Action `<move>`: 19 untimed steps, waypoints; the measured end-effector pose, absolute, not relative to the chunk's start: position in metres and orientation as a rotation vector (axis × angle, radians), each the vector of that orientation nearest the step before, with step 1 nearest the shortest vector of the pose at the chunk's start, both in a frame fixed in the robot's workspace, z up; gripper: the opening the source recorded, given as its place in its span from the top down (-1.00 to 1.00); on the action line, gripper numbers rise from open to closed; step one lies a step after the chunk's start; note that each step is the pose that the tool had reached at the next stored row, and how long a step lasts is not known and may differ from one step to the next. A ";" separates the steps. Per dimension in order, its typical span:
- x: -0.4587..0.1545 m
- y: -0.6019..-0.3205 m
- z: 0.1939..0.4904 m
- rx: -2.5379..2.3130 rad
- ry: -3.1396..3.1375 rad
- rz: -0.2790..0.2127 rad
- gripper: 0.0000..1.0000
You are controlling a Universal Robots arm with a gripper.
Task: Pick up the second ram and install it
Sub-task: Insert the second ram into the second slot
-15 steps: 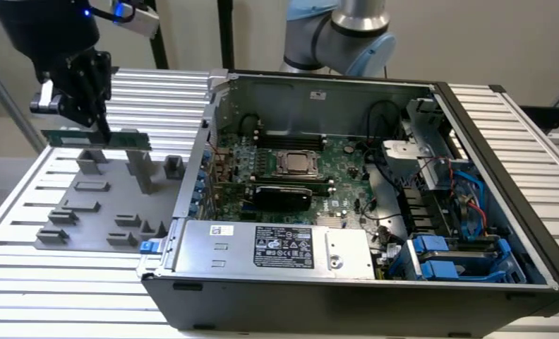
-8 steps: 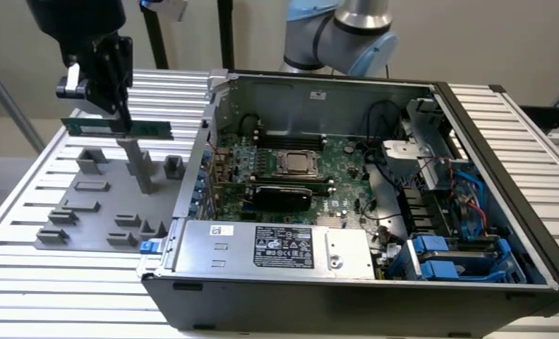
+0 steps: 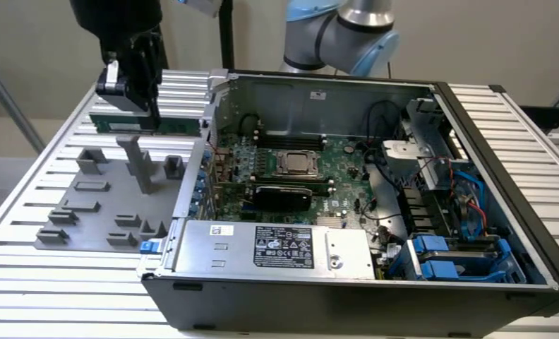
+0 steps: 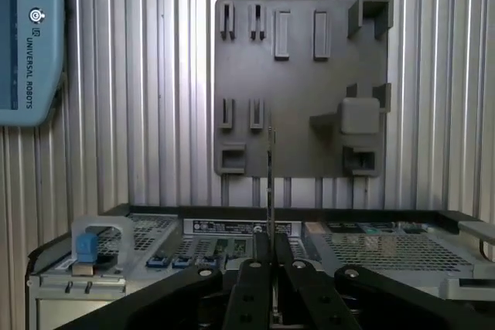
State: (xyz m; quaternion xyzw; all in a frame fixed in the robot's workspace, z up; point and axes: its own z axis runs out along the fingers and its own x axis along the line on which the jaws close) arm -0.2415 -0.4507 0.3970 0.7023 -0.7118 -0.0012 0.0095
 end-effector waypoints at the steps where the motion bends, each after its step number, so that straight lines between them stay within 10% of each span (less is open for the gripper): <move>1: -0.237 -0.451 0.397 2.194 -2.223 -0.005 1.00; 19: -0.155 -0.450 0.398 2.196 -2.225 -0.012 1.00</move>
